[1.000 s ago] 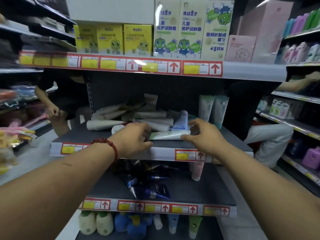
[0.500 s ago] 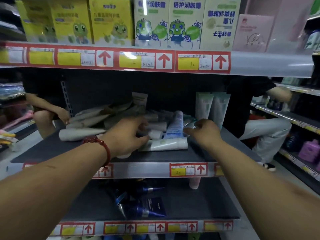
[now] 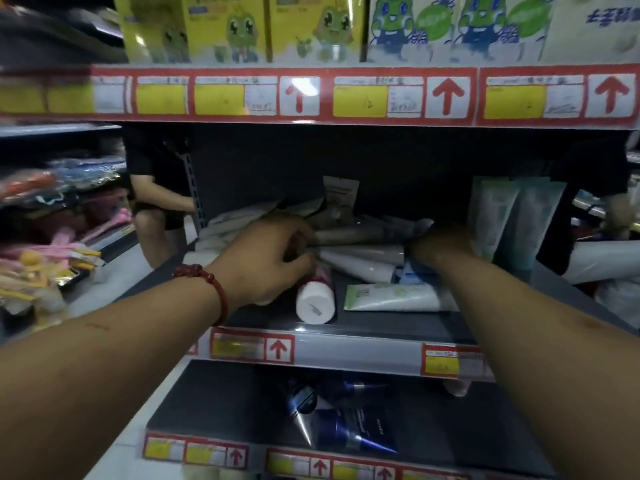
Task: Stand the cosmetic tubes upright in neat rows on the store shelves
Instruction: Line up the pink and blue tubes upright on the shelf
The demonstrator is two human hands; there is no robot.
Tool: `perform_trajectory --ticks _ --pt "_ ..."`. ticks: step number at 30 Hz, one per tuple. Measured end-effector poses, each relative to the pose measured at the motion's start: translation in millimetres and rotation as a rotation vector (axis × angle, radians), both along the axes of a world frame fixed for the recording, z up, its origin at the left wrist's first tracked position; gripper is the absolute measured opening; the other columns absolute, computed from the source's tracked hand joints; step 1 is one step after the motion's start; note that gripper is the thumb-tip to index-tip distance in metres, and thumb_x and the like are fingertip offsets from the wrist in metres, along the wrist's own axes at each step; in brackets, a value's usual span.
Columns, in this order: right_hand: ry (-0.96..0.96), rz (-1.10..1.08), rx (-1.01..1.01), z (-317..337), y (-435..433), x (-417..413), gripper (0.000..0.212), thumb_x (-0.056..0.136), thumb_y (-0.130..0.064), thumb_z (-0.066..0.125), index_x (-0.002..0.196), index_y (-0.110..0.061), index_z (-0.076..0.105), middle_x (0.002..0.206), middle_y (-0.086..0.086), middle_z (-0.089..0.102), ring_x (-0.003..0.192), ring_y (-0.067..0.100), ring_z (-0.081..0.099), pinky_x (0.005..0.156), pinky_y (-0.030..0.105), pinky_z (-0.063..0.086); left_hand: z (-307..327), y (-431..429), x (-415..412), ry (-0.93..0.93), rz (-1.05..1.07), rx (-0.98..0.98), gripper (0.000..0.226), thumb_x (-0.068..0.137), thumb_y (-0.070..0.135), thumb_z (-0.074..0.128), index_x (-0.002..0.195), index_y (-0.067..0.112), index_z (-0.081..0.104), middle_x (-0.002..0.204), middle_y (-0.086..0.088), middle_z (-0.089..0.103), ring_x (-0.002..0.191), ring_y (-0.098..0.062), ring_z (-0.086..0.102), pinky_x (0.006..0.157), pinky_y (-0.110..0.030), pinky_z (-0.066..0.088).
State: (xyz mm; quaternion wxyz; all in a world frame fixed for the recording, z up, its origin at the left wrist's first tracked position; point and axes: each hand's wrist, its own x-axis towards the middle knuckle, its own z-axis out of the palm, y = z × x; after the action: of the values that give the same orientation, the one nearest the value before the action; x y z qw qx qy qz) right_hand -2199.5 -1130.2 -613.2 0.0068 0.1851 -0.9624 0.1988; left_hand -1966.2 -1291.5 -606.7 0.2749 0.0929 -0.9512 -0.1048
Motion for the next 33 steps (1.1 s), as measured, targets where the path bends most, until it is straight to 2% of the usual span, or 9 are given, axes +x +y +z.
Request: perform_trajectory --ticks 2,4,8,14,17,21,23,27,33 --pt "-0.015 0.007 0.073 -1.9 -3.2 0.7 0.054 0.067 -0.021 0.073 0.120 -0.025 0.062 0.113 0.010 0.066 0.103 0.030 0.064 0.074 0.030 0.052 -1.5 -9.6 12.2 0.008 0.035 0.009 0.038 0.082 0.044 0.057 0.113 0.024 0.065 0.107 0.003 0.067 0.095 -0.016 0.063 0.084 -0.038 0.055" --pt "0.023 0.001 0.105 -4.3 -3.9 -0.9 0.062 0.066 -0.032 0.074 0.125 -0.021 0.058 0.123 0.009 0.063 0.109 0.030 0.061 0.075 0.029 0.047 -3.2 -18.4 23.7 0.028 0.082 0.031 0.035 0.086 0.039 0.060 0.116 0.022 0.066 0.111 0.002 0.067 0.099 -0.016 0.063 0.088 -0.036 0.055" --pt "0.099 -0.016 -0.118 -1.4 4.3 6.2 0.052 0.093 -0.038 0.055 0.134 -0.006 0.052 0.136 0.020 0.053 0.117 0.035 0.055 0.084 0.032 0.042 -4.0 -28.2 39.6 0.050 0.151 0.075 0.031 0.089 0.028 0.068 0.118 0.019 0.065 0.112 0.001 0.068 0.103 -0.016 0.063 0.088 -0.029 0.050" --pt "0.174 0.095 -0.396 17.9 34.3 41.2 0.021 0.092 -0.019 0.060 0.095 0.001 0.058 0.093 0.018 0.059 0.080 0.027 0.052 0.064 0.030 0.035 2.7 -18.2 53.0 0.041 0.176 0.049 0.031 0.089 0.030 0.069 0.117 0.018 0.065 0.109 0.003 0.066 0.101 -0.016 0.062 0.084 -0.030 0.050" --pt "0.233 0.071 -0.427 27.3 56.2 53.0 0.018 0.085 -0.017 0.064 0.088 -0.002 0.056 0.088 0.015 0.060 0.075 0.028 0.054 0.051 0.028 0.034 3.9 -0.2 52.4 0.059 0.123 0.030 0.031 0.089 0.027 0.069 0.117 0.017 0.065 0.108 0.003 0.066 0.101 -0.015 0.063 0.083 -0.025 0.047" --pt "0.245 0.063 -0.405 29.6 90.2 55.6 0.043 0.082 -0.015 0.065 0.121 -0.001 0.052 0.110 0.017 0.062 0.100 0.037 0.060 0.067 0.029 0.036 3.4 24.2 44.1 0.063 0.078 0.022 0.032 0.089 0.028 0.068 0.118 0.017 0.065 0.111 0.002 0.066 0.101 -0.015 0.062 0.087 -0.028 0.050" --pt "0.267 0.062 -0.366 26.5 108.4 52.8 0.043 0.083 -0.019 0.066 0.120 -0.001 0.052 0.116 0.019 0.063 0.105 0.039 0.059 0.069 0.029 0.036 3.5 35.6 38.1 0.068 0.058 0.013 0.031 0.089 0.030 0.068 0.117 0.019 0.064 0.108 0.003 0.066 0.100 -0.015 0.063 0.085 -0.031 0.053" --pt "0.269 0.077 -0.373 18.7 135.5 51.1 0.031 0.085 -0.016 0.065 0.111 -0.005 0.054 0.114 0.019 0.062 0.105 0.040 0.058 0.072 0.030 0.037 2.9 57.1 22.6 0.046 0.030 0.017 0.032 0.090 0.031 0.066 0.119 0.018 0.063 0.105 0.003 0.066 0.095 -0.016 0.063 0.084 -0.037 0.055" --pt "0.228 0.092 -0.382 3.5 151.2 39.0 0.038 0.083 -0.022 0.065 0.116 -0.011 0.049 0.109 0.014 0.062 0.083 0.027 0.053 0.068 0.032 0.041 0.2 84.2 -17.8 0.005 -0.015 -0.015 0.025 0.090 0.030 0.066 0.113 0.022 0.064 0.110 0.003 0.065 0.100 -0.017 0.062 0.087 -0.039 0.054"
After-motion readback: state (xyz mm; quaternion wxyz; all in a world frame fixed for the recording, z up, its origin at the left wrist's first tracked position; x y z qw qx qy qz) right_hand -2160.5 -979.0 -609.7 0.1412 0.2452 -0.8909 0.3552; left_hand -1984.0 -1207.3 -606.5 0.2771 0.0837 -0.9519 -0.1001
